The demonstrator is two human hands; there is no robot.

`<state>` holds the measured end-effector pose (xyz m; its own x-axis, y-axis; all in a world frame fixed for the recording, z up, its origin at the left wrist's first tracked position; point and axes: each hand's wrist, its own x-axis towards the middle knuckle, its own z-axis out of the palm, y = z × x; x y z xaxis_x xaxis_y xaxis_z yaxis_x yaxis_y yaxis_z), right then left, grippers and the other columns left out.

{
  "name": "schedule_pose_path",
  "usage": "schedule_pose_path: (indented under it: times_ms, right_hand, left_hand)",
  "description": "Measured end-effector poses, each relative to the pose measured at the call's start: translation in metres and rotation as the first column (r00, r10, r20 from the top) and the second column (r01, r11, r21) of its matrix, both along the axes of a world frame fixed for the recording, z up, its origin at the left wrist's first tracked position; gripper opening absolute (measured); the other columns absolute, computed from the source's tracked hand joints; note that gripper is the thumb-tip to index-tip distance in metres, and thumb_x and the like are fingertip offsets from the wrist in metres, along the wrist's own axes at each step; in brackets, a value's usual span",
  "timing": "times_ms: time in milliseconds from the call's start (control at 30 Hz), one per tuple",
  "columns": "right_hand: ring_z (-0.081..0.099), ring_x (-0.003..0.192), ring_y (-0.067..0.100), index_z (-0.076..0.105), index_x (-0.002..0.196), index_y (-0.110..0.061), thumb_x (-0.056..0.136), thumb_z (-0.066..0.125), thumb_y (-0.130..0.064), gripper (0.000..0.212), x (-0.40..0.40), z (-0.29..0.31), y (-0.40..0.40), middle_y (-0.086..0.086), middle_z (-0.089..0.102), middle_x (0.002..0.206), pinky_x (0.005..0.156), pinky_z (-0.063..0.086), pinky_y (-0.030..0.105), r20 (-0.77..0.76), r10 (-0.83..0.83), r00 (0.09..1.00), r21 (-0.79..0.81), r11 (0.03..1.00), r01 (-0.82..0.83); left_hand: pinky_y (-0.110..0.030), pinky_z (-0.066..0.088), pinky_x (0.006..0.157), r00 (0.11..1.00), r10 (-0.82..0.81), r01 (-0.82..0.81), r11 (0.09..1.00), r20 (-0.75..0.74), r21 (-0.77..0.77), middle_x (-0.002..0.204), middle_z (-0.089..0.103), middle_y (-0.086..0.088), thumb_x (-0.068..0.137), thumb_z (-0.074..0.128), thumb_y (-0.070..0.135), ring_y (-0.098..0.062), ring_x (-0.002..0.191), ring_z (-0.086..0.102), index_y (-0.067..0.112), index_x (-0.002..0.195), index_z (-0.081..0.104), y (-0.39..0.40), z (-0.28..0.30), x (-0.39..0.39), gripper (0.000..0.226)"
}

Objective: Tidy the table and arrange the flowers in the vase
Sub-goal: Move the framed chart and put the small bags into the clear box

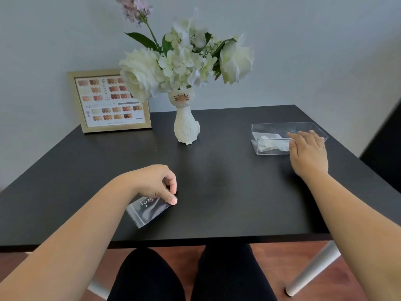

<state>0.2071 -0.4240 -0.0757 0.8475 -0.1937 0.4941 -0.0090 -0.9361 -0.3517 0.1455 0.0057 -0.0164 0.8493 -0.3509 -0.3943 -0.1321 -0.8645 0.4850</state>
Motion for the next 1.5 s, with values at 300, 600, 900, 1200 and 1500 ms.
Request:
schedule_pose_path:
  times_ms: [300, 600, 900, 1200, 1500]
  right_hand:
    - [0.026, 0.142, 0.034, 0.056, 0.135, -0.019, 0.103, 0.035, -0.026, 0.039, 0.001, 0.0, 0.0, 0.012, 0.05, 0.143, 0.119, 0.01, 0.049, 0.003, 0.003, 1.0, 0.017, 1.0, -0.003]
    - [0.027, 0.142, 0.033, 0.057, 0.134, -0.019, 0.103, 0.036, -0.025, 0.038, -0.001, 0.002, 0.002, 0.01, 0.052, 0.142, 0.119, 0.011, 0.047, -0.009, 0.008, 1.0, 0.028, 1.0, -0.007]
    - [0.032, 0.139, 0.035, 0.062, 0.128, -0.016, 0.103, 0.038, -0.023, 0.036, -0.002, 0.004, 0.002, 0.011, 0.058, 0.134, 0.116, 0.018, 0.049, 0.019, 0.015, 1.0, 0.042, 0.999, -0.015]
    - [0.032, 0.139, 0.034, 0.063, 0.127, -0.017, 0.103, 0.037, -0.022, 0.036, -0.003, 0.005, 0.002, 0.008, 0.059, 0.132, 0.116, 0.019, 0.049, 0.024, 0.023, 0.999, 0.078, 0.997, -0.025]
    - [0.034, 0.138, 0.035, 0.066, 0.124, -0.016, 0.102, 0.041, -0.019, 0.033, -0.004, 0.007, 0.003, 0.008, 0.061, 0.129, 0.115, 0.021, 0.05, 0.04, 0.028, 0.999, 0.095, 0.995, -0.032]
  left_hand:
    - [-0.024, 0.049, 0.058, 0.991, 0.006, 0.003, 0.998, 0.135, -0.063, 0.07, 0.071, 0.007, 0.086, 0.072, 0.04, -0.003, 0.056, 0.059, 0.021, 0.078, 0.058, -0.036, 0.002, 0.014, 0.025]
    - [-0.032, 0.053, 0.068, 0.969, 0.115, -0.031, 0.934, 0.218, -0.355, 0.085, 0.071, 0.0, 0.095, 0.057, 0.021, -0.006, 0.068, 0.064, 0.027, 0.091, 0.063, -0.099, 0.0, 0.041, 0.009]
    - [-0.031, 0.056, 0.089, 0.974, 0.111, 0.0, 0.871, 0.196, -0.49, 0.122, 0.059, 0.011, 0.084, 0.074, 0.01, -0.015, 0.104, 0.065, 0.032, 0.128, 0.062, -0.137, -0.003, 0.055, 0.051]
    - [-0.027, 0.052, 0.092, 0.927, 0.246, 0.019, 0.724, 0.284, -0.69, 0.103, 0.073, 0.02, 0.086, 0.069, 0.009, -0.005, 0.098, 0.067, 0.045, 0.096, 0.072, -0.168, -0.007, 0.072, 0.038]
    - [-0.024, 0.057, 0.077, 0.874, 0.485, -0.214, 0.345, -0.021, -0.914, 0.103, 0.073, 0.008, 0.081, 0.075, 0.002, -0.012, 0.098, 0.065, 0.034, 0.093, 0.074, -0.214, -0.007, 0.107, 0.034]
